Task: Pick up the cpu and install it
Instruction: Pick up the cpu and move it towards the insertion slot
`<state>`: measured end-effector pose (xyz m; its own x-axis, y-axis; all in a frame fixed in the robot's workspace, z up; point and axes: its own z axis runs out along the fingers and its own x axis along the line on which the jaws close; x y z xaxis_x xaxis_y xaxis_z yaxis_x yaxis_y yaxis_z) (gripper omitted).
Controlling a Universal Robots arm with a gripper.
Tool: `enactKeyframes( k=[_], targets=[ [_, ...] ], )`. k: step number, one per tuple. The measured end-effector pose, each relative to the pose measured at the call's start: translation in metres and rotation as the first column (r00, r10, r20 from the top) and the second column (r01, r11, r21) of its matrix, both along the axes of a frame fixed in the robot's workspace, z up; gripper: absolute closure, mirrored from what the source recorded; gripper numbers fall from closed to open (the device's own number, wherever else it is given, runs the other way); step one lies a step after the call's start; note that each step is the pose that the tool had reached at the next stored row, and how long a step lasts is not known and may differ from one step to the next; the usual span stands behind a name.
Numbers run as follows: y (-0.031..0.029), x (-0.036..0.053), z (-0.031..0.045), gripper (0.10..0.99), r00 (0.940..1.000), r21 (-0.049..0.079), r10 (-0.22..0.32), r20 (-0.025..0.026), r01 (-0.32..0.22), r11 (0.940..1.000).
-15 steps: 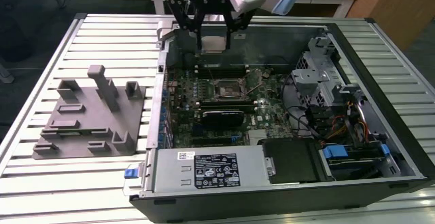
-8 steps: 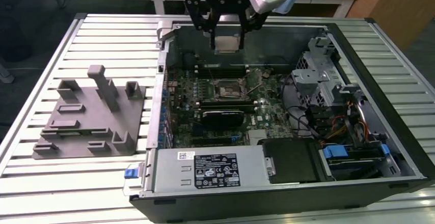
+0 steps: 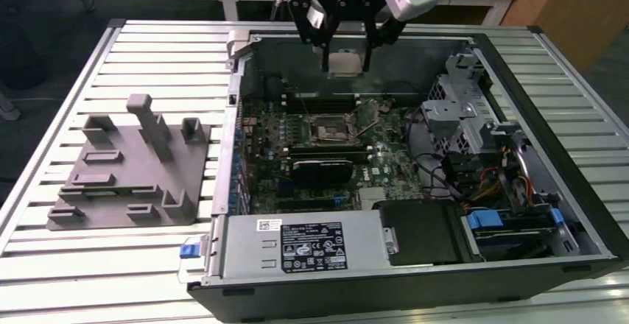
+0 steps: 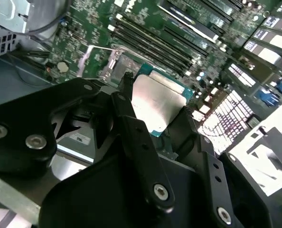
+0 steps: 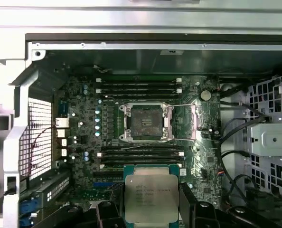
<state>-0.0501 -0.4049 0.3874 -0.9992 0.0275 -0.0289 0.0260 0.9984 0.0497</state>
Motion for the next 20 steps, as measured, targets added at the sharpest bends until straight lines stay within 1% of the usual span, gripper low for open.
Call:
enactKeyframes(
  k=[3,9,15,20],
  targets=[
    [0.0,0.0052,-0.0035,0.545,1.0,0.0,0.0,-0.0019,0.0,1.0],
    [0.0,0.0108,-0.0142,0.545,1.0,0.0,0.0,-0.0037,0.0,1.0],
    [0.0001,0.0125,-0.0252,0.545,1.0,0.0,0.0,-0.005,0.0,1.0],
    [0.0015,0.0128,-0.0343,0.545,1.0,0.0,0.0,-0.0065,0.0,1.0]
  ],
)
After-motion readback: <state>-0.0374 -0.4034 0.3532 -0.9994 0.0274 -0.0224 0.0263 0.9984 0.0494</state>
